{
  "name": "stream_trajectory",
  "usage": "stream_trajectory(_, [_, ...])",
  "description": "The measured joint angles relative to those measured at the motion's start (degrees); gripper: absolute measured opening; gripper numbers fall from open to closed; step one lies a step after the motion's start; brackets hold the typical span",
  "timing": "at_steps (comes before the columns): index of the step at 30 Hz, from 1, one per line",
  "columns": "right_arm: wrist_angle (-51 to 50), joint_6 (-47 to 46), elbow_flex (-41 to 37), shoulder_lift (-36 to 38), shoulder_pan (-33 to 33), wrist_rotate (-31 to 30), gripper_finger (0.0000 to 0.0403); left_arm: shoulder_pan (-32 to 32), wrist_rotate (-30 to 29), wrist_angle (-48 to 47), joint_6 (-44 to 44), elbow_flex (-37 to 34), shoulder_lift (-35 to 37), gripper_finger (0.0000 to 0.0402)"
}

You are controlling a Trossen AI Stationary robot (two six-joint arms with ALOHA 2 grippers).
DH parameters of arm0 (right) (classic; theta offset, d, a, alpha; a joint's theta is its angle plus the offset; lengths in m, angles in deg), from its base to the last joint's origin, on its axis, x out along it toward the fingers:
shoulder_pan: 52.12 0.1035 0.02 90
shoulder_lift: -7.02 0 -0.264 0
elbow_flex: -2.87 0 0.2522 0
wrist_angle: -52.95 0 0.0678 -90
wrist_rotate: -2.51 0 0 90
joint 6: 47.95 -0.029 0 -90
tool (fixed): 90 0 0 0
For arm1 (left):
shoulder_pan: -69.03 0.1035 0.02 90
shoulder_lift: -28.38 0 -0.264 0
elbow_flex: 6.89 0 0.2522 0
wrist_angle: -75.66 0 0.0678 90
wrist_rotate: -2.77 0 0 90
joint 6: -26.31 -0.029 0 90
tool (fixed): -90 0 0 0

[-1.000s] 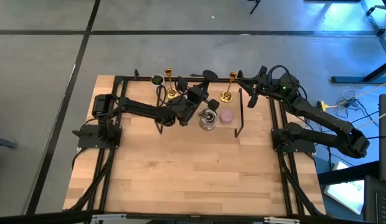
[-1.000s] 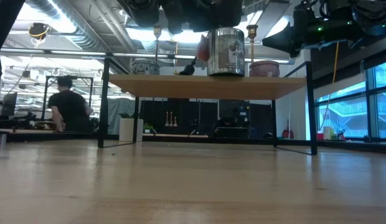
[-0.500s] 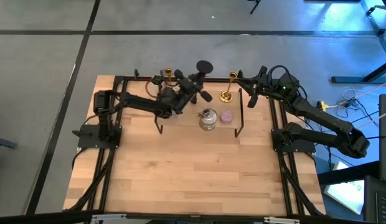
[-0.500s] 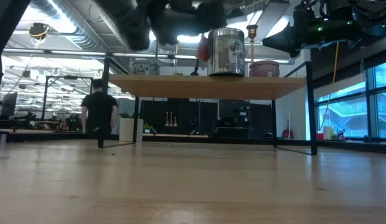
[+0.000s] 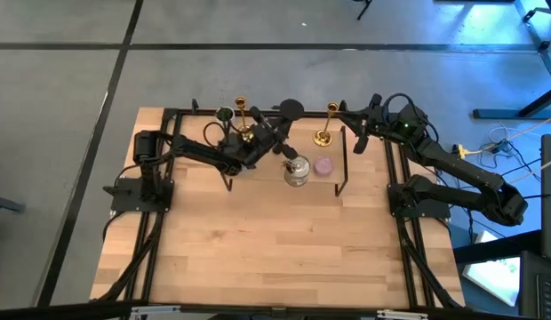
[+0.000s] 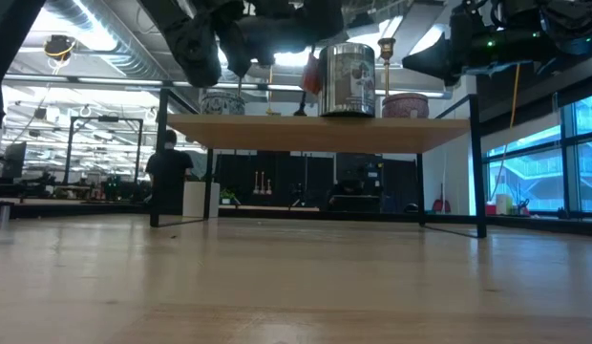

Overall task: Pick & Place candle stick holders
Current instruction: Put the black candle holder on the shelf

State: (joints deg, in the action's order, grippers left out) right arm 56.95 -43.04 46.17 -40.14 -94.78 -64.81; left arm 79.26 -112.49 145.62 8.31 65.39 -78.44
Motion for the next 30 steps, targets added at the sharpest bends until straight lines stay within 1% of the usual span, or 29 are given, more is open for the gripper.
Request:
stream_trajectory(11, [0.11, 0.00, 0.00, 0.00, 0.07, 0.00, 0.0073, 1.17, 2.43, 4.64, 0.89, 0.02, -0.02, 0.0006])
stream_trajectory(13, [0.32, 0.00, 0.00, 0.00, 0.07, 0.00, 0.0073, 1.20, 2.39, 4.08, 0.87, 0.51, -0.02, 0.0006])
stream_trajectory(16, [0.51, 0.00, 0.00, 0.00, 0.07, 0.00, 0.0073, 1.47, 3.01, 0.56, 1.32, 2.68, -0.02, 0.0006])
stream_trajectory(18, [0.67, 0.00, 0.00, 0.00, 0.07, 0.00, 0.0073, 1.49, 3.21, -3.85, 1.68, 5.04, -0.02, 0.0006])
stream_trajectory(20, [0.70, 0.00, 0.00, 0.00, 0.07, -0.01, 0.0073, 1.20, 3.30, -10.18, 0.99, 8.19, -0.02, 0.0006])
stream_trajectory(23, [0.67, 0.00, 0.00, 0.01, 0.07, 0.00, 0.0073, 0.46, 3.65, -22.46, -0.43, 13.68, 0.10, 0.0006])
stream_trajectory(25, [0.29, 0.00, 0.00, 0.01, 0.07, 0.00, 0.0073, 0.03, 5.36, -28.27, -0.57, 16.40, 0.35, 0.0006])
stream_trajectory(27, [-0.27, -0.02, 0.00, 0.00, 0.07, 0.00, 0.0073, -0.23, 7.99, -28.11, -0.65, 17.39, 0.52, 0.0006])
stream_trajectory(30, [-0.81, -0.04, 0.00, 0.00, 0.07, 0.02, 0.0073, 0.04, 12.74, -23.25, -0.68, 17.13, 0.59, 0.0006])
